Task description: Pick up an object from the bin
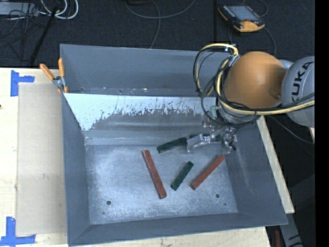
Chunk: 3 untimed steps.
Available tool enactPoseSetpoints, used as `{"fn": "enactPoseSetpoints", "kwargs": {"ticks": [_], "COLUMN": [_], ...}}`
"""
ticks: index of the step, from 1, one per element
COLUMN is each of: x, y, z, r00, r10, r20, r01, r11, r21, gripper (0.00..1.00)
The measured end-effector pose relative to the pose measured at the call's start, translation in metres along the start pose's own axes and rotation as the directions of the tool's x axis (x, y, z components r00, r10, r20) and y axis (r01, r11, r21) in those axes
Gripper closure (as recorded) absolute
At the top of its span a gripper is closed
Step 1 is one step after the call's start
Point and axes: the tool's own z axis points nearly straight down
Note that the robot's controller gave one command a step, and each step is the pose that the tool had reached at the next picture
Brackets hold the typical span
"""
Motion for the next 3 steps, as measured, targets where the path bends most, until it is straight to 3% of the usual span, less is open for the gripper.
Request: {"fn": "enactPoseSetpoints", "kwargs": {"ticks": [1, 2, 3], "x": [-0.011, -0.011, 0.008], "y": [0.068, 0.083, 0.046], "z": [-0.014, -0.013, 0.065], "r00": [1.000, 0.987, 0.994], "r10": [0.022, 0.158, 0.110], "r20": [-0.001, -0.002, 0.003], "r01": [-0.022, -0.158, -0.110], "r11": [1.000, 0.987, 0.994], "r21": [-0.013, -0.011, -0.008], "gripper": [0.00, 0.00, 0.00]}}
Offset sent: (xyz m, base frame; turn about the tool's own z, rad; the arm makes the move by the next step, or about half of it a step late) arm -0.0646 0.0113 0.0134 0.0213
